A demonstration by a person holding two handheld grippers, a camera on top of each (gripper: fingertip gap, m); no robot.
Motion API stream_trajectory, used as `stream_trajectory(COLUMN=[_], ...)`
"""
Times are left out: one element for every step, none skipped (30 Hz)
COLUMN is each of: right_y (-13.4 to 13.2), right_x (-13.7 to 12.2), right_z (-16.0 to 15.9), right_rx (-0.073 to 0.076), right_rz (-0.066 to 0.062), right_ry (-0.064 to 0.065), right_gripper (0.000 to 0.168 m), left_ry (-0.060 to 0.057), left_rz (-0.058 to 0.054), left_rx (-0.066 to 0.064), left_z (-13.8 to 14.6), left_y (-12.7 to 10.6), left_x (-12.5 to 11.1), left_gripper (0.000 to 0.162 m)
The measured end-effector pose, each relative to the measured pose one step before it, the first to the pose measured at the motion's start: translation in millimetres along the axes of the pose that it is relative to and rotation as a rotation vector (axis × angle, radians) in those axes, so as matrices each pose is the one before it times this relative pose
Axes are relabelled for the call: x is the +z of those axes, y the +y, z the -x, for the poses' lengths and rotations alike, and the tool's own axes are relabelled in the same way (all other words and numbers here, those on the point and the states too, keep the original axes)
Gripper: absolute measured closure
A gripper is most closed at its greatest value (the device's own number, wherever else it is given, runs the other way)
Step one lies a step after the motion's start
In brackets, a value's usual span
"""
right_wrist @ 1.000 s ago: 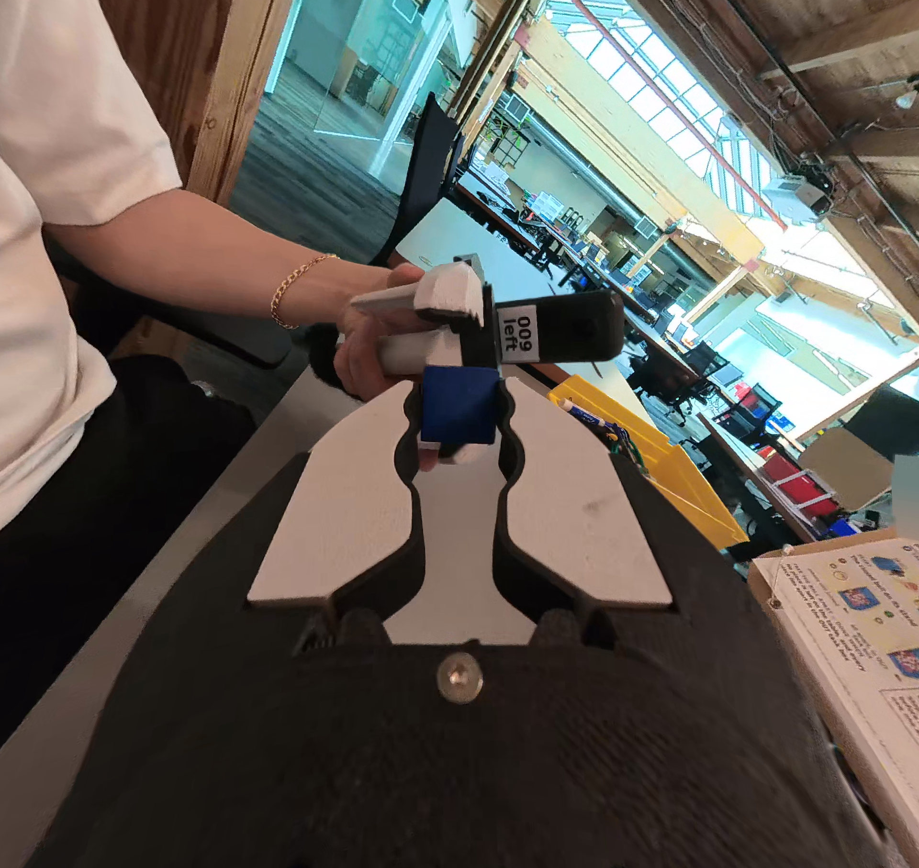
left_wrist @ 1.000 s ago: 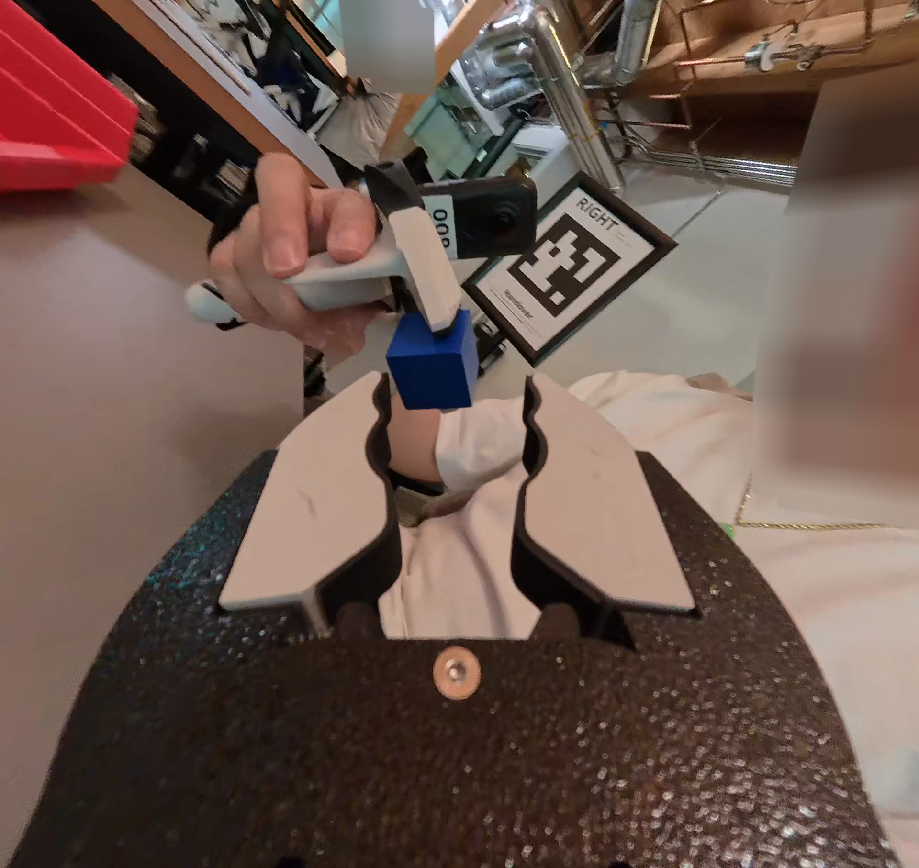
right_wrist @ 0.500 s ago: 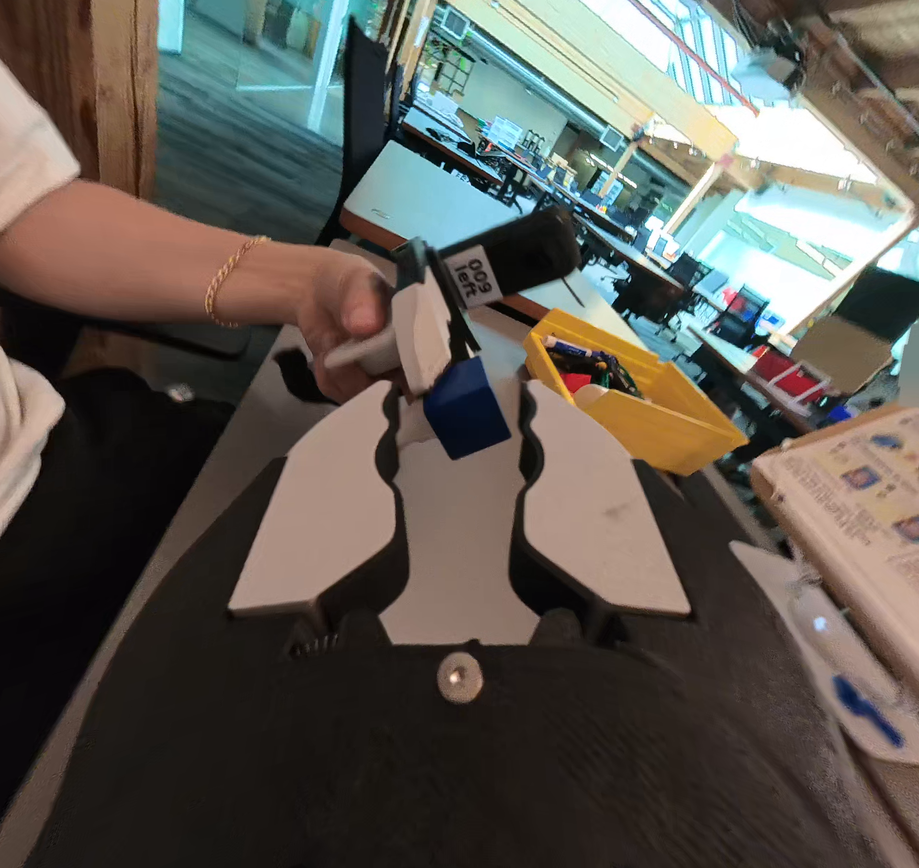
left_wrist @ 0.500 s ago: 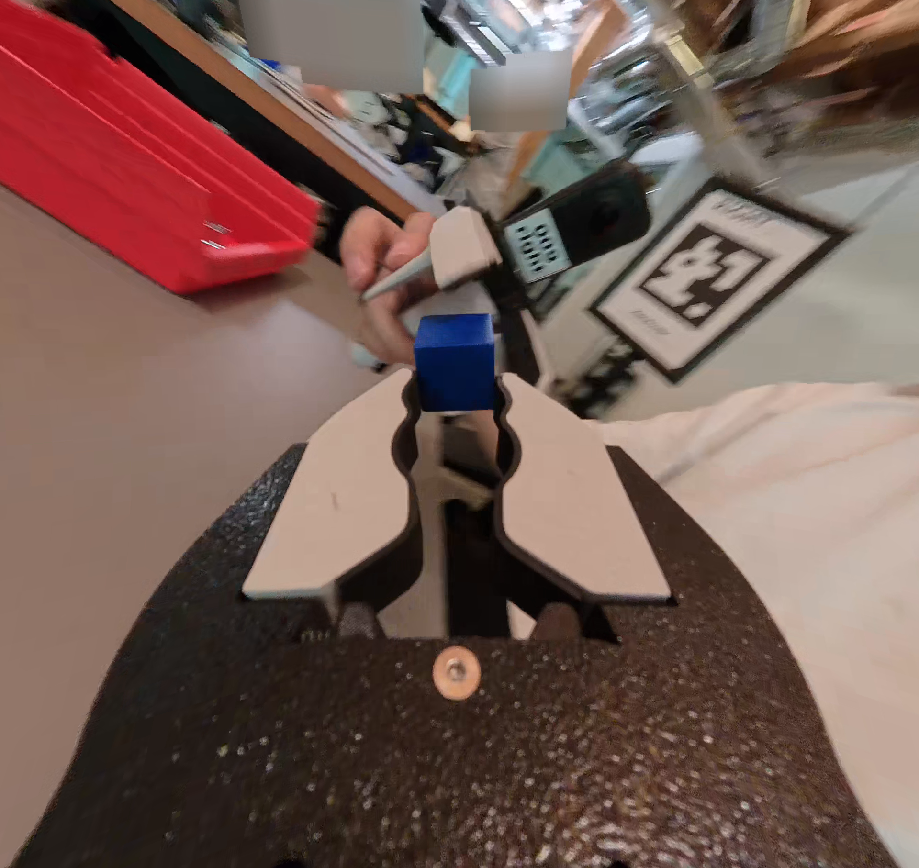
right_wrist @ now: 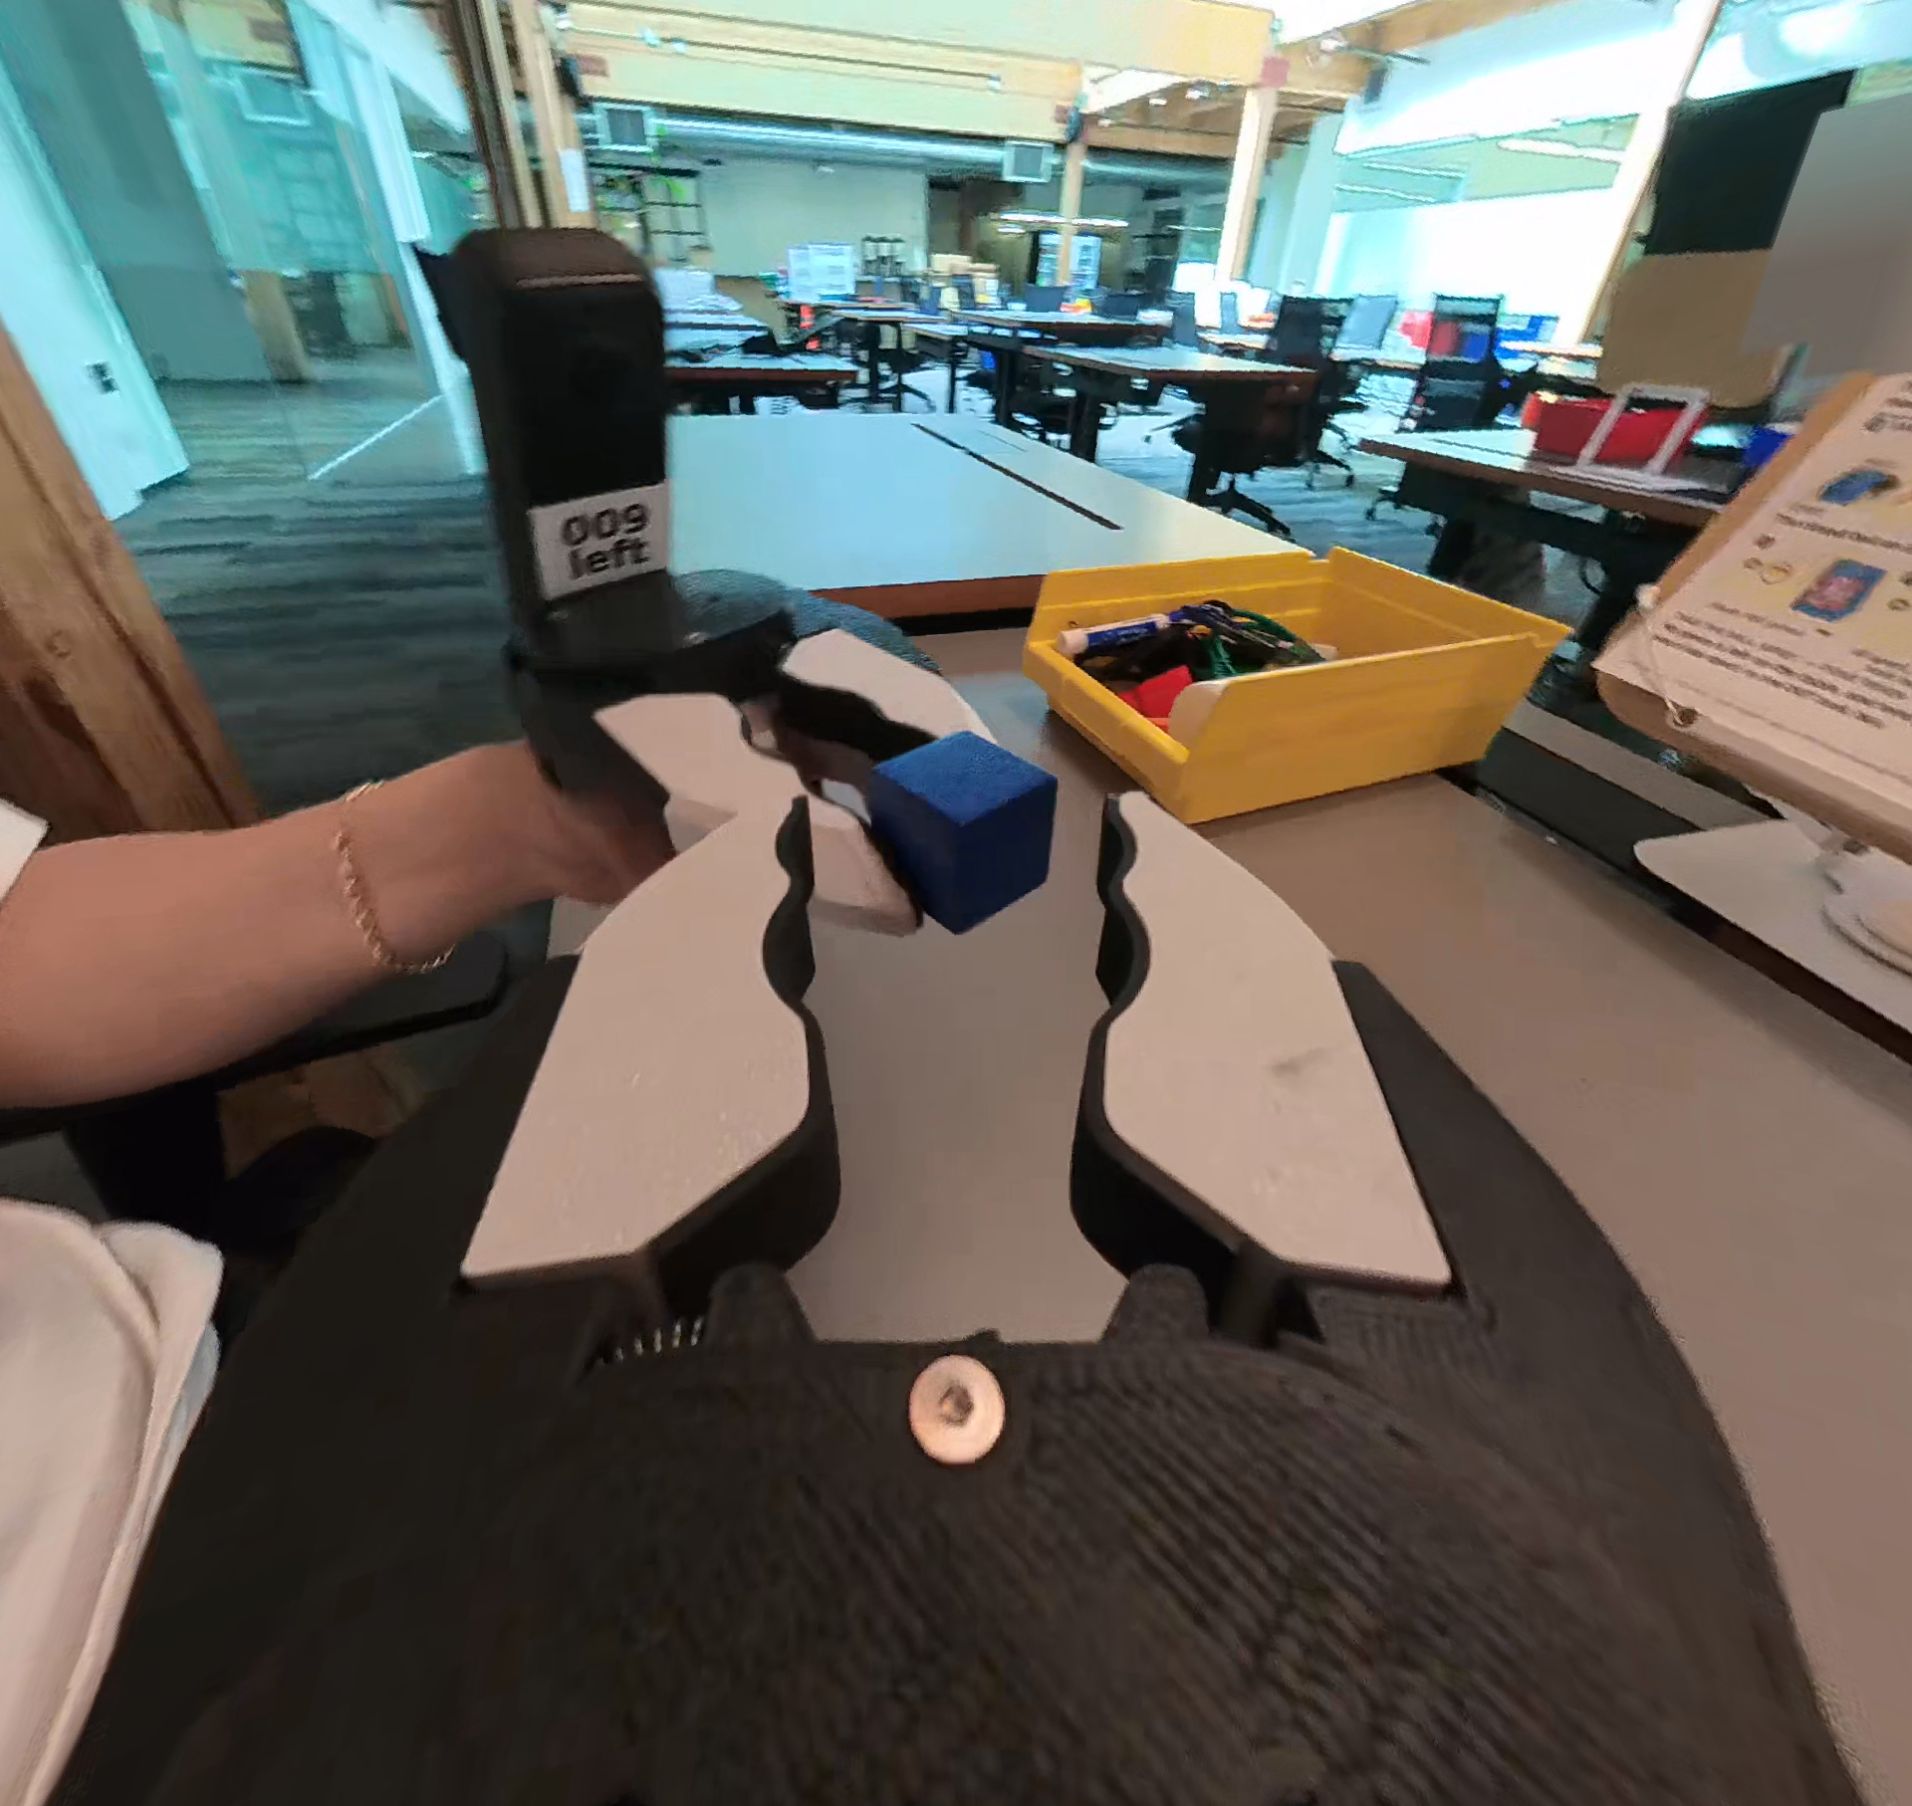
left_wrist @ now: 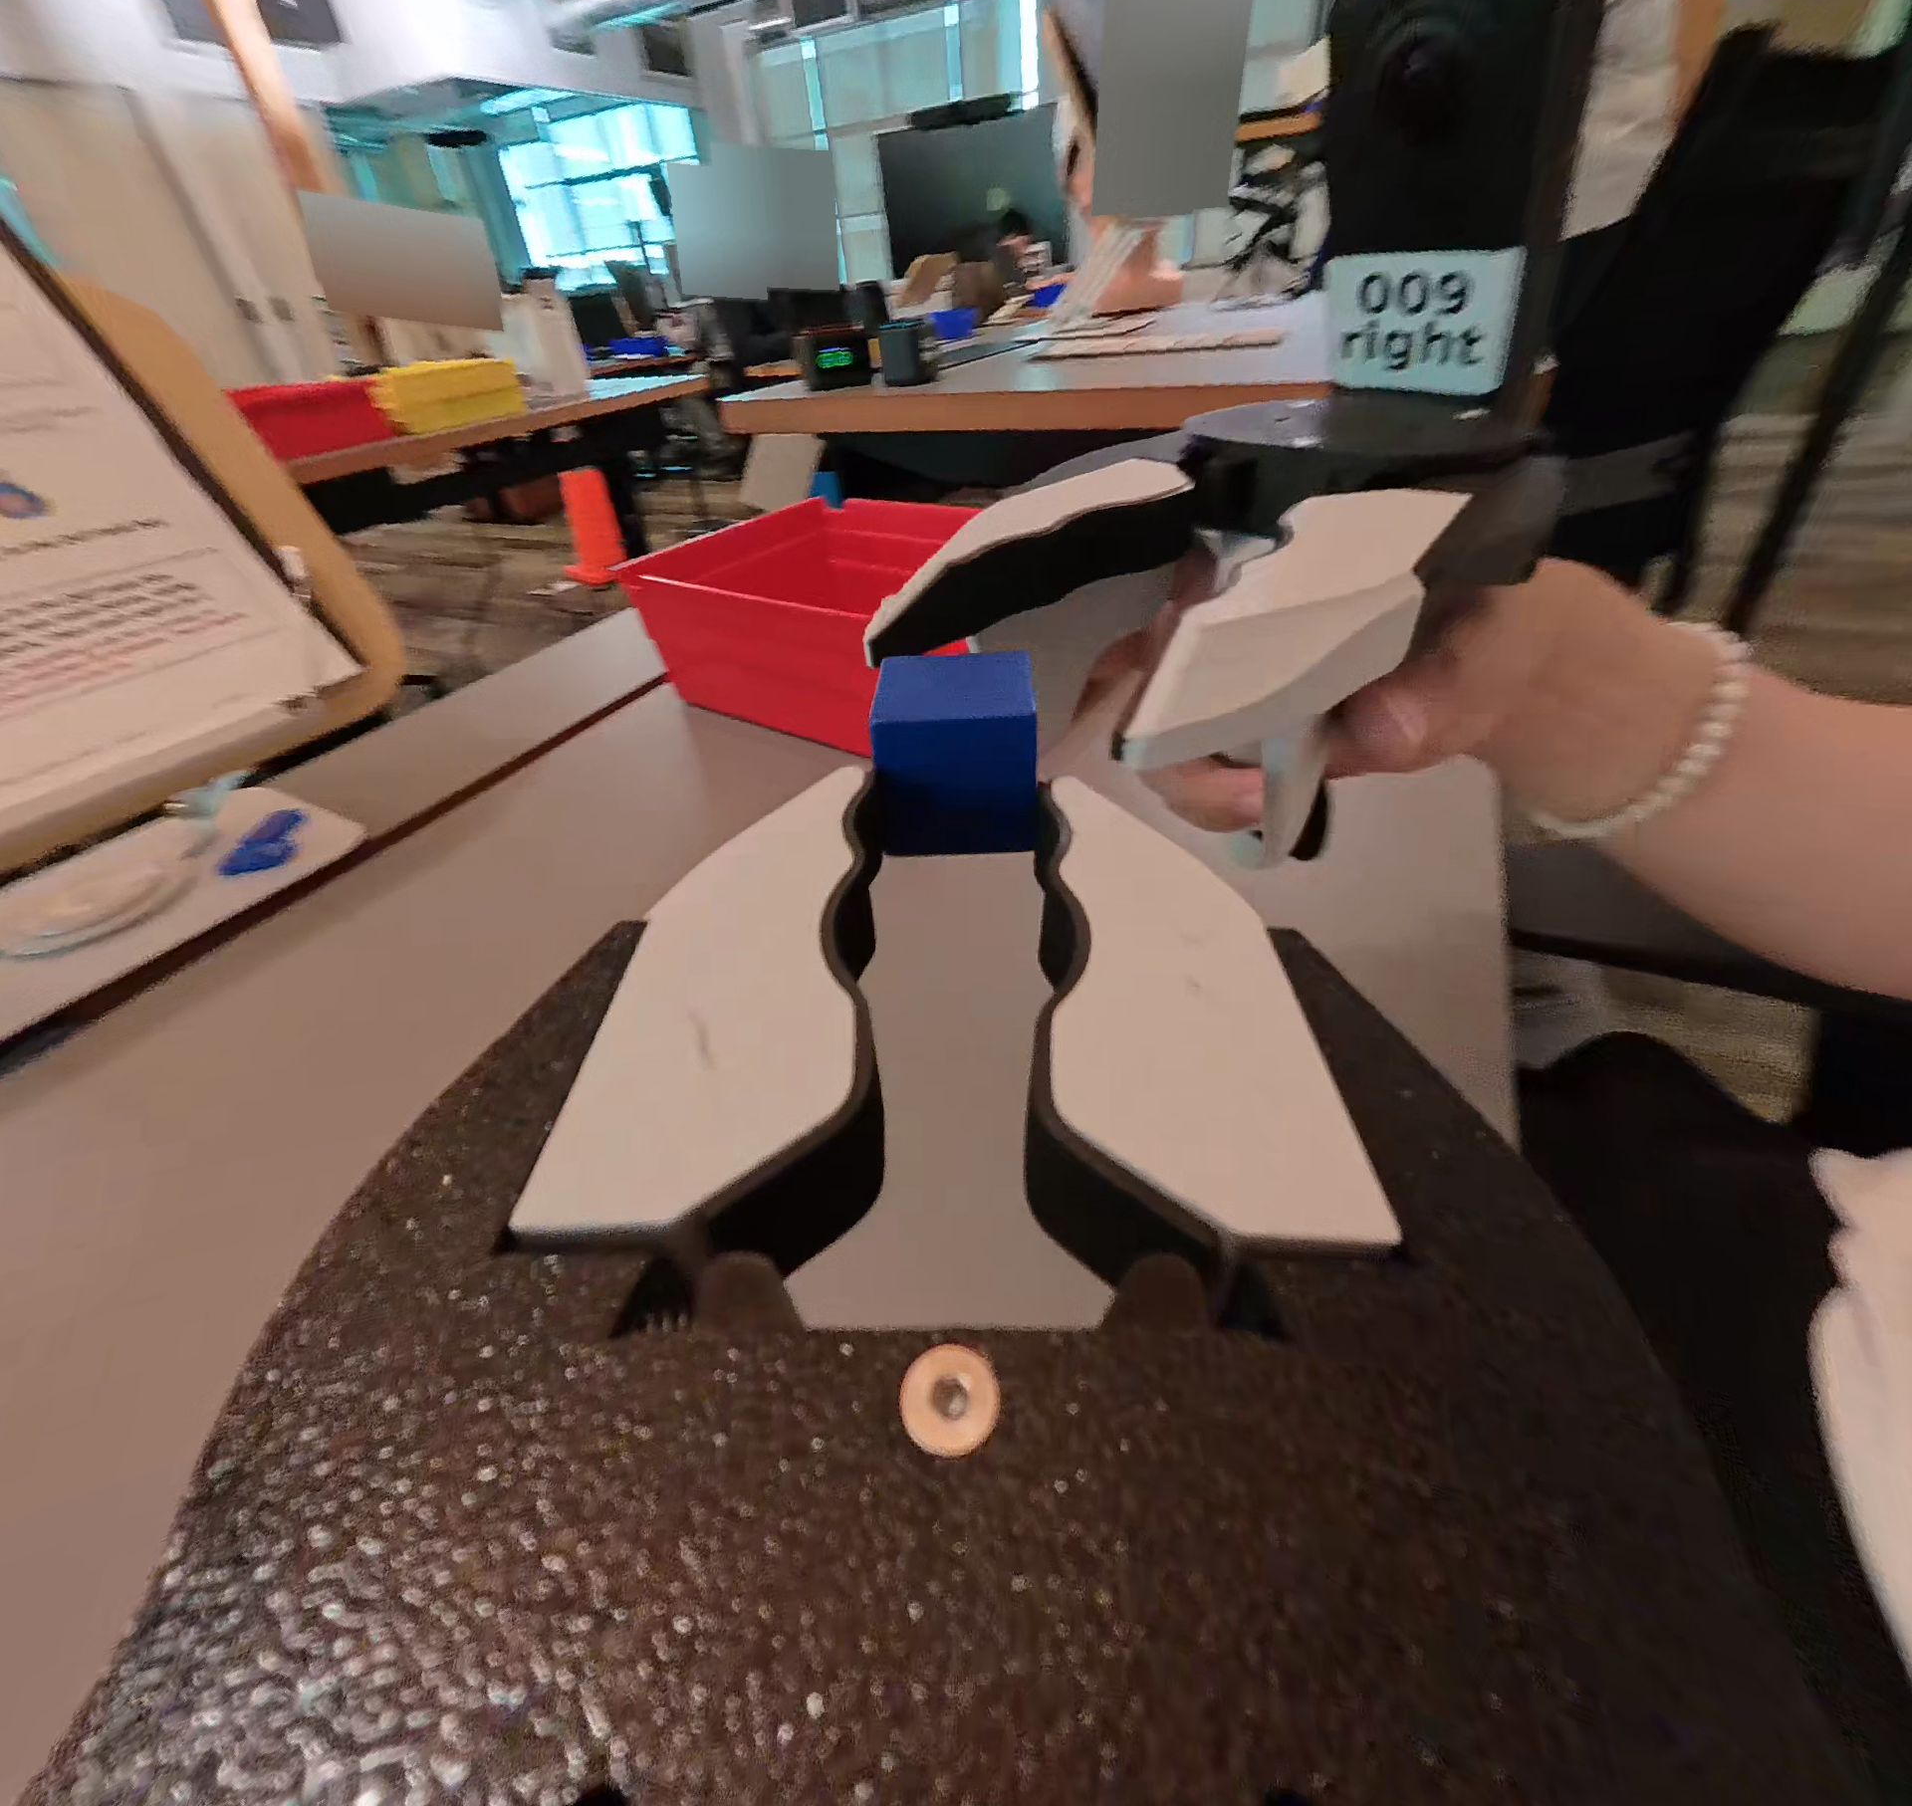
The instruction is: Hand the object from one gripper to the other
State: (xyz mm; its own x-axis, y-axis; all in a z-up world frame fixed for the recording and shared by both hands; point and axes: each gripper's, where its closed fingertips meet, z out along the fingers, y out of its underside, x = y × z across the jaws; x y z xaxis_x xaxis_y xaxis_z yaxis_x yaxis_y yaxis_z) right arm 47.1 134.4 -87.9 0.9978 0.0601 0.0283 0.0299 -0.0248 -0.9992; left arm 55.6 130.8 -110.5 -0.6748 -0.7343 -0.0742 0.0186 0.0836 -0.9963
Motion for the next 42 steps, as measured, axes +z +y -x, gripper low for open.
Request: stream_trajectory(right_y=[-0.61, 0.78, 2.16, 2.06, 1.44, 0.31, -0.35, -0.36, -0.78, -1.34, -1.12, 0.04, 0.98, 2.50, 2.31, 1.02, 0.51, 0.80, 0.88, 1.03, 0.76, -0.14, -0.98, -0.57, -1.26, -1.68, 0.77, 2.95, 3.62, 4.76, 9.30, 16.41, 20.79, 19.00, 15.68, 16.03, 16.20, 12.57, 9.40, 8.37, 5.91, 3.64], right_x=[2.41, 1.94, 1.43, 1.00, 0.56, 0.21, 0.00, 0.08, -0.01, -0.01, 0.03, 0.47, 0.67, 0.86, 1.00, 0.53, 0.13, -0.01, -0.15, -0.40, -0.42, -1.18, -2.67, -4.73, -6.90, -8.68, -9.67, -10.04, -9.45, -7.50, -4.06, 0.05, 3.90, 7.78, 10.84, 12.89, 13.23, 13.12, 12.44, 11.12, 9.39, 7.48], right_z=[-2.91, -3.67, -3.81, -2.60, -2.06, -1.81, -1.74, -0.79, 0.79, 1.35, 0.02, -0.64, -0.49, -0.65, -0.47, -0.36, -0.08, -0.27, -0.42, -0.84, -1.87, -4.62, -6.70, -8.97, -13.29, -17.28, -21.23, -25.79, -31.07, -34.70, -35.29, -31.08, -25.44, -22.36, -20.07, -14.83, -9.57, -6.91, -4.99, -2.79, -0.96, -0.53], right_rx=[0.0186, 0.0132, 0.0066, 0.0017, -0.0020, -0.0084, -0.0096, -0.0096, -0.0112, -0.0131, -0.0085, -0.0062, -0.0125, -0.0196, -0.0226, -0.0092, 0.0100, 0.0112, 0.0012, 0.0009, 0.0007, -0.0042, -0.0113, -0.0127, -0.0067, -0.0090, -0.0042, 0.0062, 0.0136, 0.0065, 0.0037, 0.0071, 0.0127, 0.0086, 0.0117, 0.0228, 0.0236, 0.0185, 0.0154, 0.0125, 0.0013, -0.0061], right_rz=[-0.0020, 0.0040, 0.0132, 0.0134, 0.0125, 0.0067, 0.0040, 0.0041, -0.0007, -0.0074, -0.0073, -0.0004, 0.0066, 0.0175, 0.0185, 0.0067, 0.0013, 0.0041, 0.0023, 0.0030, 0.0044, 0.0025, 0.0009, 0.0091, 0.0094, 0.0091, 0.0239, 0.0328, 0.0268, 0.0286, 0.0524, 0.1000, 0.1291, 0.1138, 0.0864, 0.0898, 0.0968, 0.0751, 0.0550, 0.0530, 0.0404, 0.0276], right_ry=[0.0391, 0.0422, 0.0413, 0.0320, 0.0291, 0.0288, 0.0281, 0.0194, 0.0073, 0.0012, 0.0085, 0.0110, 0.0069, 0.0029, -0.0046, -0.0114, -0.0155, -0.0179, -0.0153, -0.0086, 0.0014, 0.0176, 0.0244, 0.0272, 0.0412, 0.0466, 0.0492, 0.0579, 0.0783, 0.0898, 0.0853, 0.0534, 0.0226, 0.0143, 0.0143, -0.0059, -0.0243, -0.0238, -0.0187, -0.0179, -0.0164, -0.0082], right_gripper=[0.116, 0.119, 0.121, 0.123, 0.126, 0.127, 0.128, 0.130, 0.134, 0.138, 0.140, 0.141, 0.141, 0.141, 0.141, 0.141, 0.141, 0.141, 0.141, 0.141, 0.141, 0.141, 0.141, 0.141, 0.141, 0.141, 0.141, 0.141, 0.141, 0.141, 0.141, 0.141, 0.141, 0.140, 0.141, 0.140, 0.140, 0.140, 0.140, 0.141, 0.140, 0.140], left_ry=[-0.0369, -0.0272, -0.0379, -0.0559, -0.0592, -0.0551, -0.0531, -0.0474, -0.0316, -0.0182, -0.0202, -0.0252, -0.0198, -0.0087, -0.0027, 0.0004, 0.0045, 0.0091, 0.0142, 0.0223, 0.0192, 0.0112, 0.0073, 0.0056, 0.0009, -0.0038, -0.0053, -0.0063, -0.0077, -0.0068, -0.0013, 0.0039, 0.0036, 0.0020, 0.0035, 0.0062, 0.0074, 0.0061, 0.0037, 0.0025, 0.0022, 0.0014], left_rz=[0.0102, 0.0113, 0.0140, 0.0223, 0.0260, 0.0179, 0.0126, 0.0162, 0.0165, 0.0095, 0.0044, 0.0052, 0.0104, 0.0152, 0.0100, -0.0003, -0.0044, -0.0026, -0.0011, -0.0011, -0.0039, -0.0086, -0.0093, -0.0061, -0.0036, -0.0032, -0.0032, -0.0031, -0.0017, 0.0010, 0.0059, 0.0116, 0.0130, 0.0106, 0.0080, 0.0067, 0.0059, 0.0065, 0.0090, 0.0118, 0.0118, 0.0093], left_rx=[0.0361, 0.0426, 0.0472, 0.0497, 0.0514, 0.0501, 0.0426, 0.0347, 0.0313, 0.0289, 0.0242, 0.0203, 0.0165, 0.0093, 0.0001, -0.0079, -0.0108, -0.0100, -0.0101, -0.0121, -0.0188, -0.0259, -0.0263, -0.0214, -0.0169, -0.0137, -0.0113, -0.0115, -0.0148, -0.0183, -0.0204, -0.0225, -0.0239, -0.0232, -0.0219, -0.0206, -0.0189, -0.0171, -0.0149, -0.0113, -0.0071, -0.0041], left_z=[1.16, -0.87, 0.42, 3.16, 4.00, 3.64, 3.66, 3.14, 1.03, -0.70, -0.44, 0.54, 0.58, -0.13, -0.34, -0.50, -0.69, -0.99, -1.41, -2.33, -1.54, 0.04, 1.13, 1.89, 3.03, 4.10, 4.50, 4.69, 4.83, 4.56, 3.82, 2.84, 2.70, 2.78, 2.44, 1.97, 1.78, 1.72, 2.00, 2.15, 2.03, 2.09], left_y=[-0.11, -0.19, -0.02, 1.09, 1.48, 0.29, -0.47, -0.05, 0.20, -0.18, -0.33, 0.36, 1.35, 2.26, 1.94, 0.85, 0.23, 0.23, 0.31, 0.31, -0.01, -0.81, -1.06, -0.86, -0.71, -0.71, -0.75, -0.54, -0.15, 0.55, 1.41, 2.34, 2.56, 2.38, 1.97, 1.74, 1.73, 1.78, 2.09, 2.43, 2.62, 2.35], left_x=[2.14, 2.34, 2.04, 1.48, 0.89, 0.36, -0.17, 0.02, 0.35, 0.60, 0.50, 0.51, 0.59, 0.72, 0.71, 0.45, 0.22, 0.36, 0.49, 0.60, 0.44, -0.06, -0.54, -1.05, -1.41, -1.73, -1.93, -2.05, -1.88, -1.25, -0.78, -0.22, -0.10, 0.03, 0.09, 0.14, 0.13, -0.13, -0.25, -0.26, -0.29, -0.22], left_gripper=[0.135, 0.135, 0.135, 0.135, 0.135, 0.135, 0.135, 0.135, 0.135, 0.135, 0.134, 0.135, 0.135, 0.135, 0.135, 0.135, 0.135, 0.135, 0.135, 0.135, 0.131, 0.124, 0.120, 0.116, 0.113, 0.111, 0.111, 0.111, 0.111, 0.112, 0.112, 0.112, 0.113, 0.113, 0.113, 0.113, 0.113, 0.114, 0.114, 0.114, 0.114, 0.114])
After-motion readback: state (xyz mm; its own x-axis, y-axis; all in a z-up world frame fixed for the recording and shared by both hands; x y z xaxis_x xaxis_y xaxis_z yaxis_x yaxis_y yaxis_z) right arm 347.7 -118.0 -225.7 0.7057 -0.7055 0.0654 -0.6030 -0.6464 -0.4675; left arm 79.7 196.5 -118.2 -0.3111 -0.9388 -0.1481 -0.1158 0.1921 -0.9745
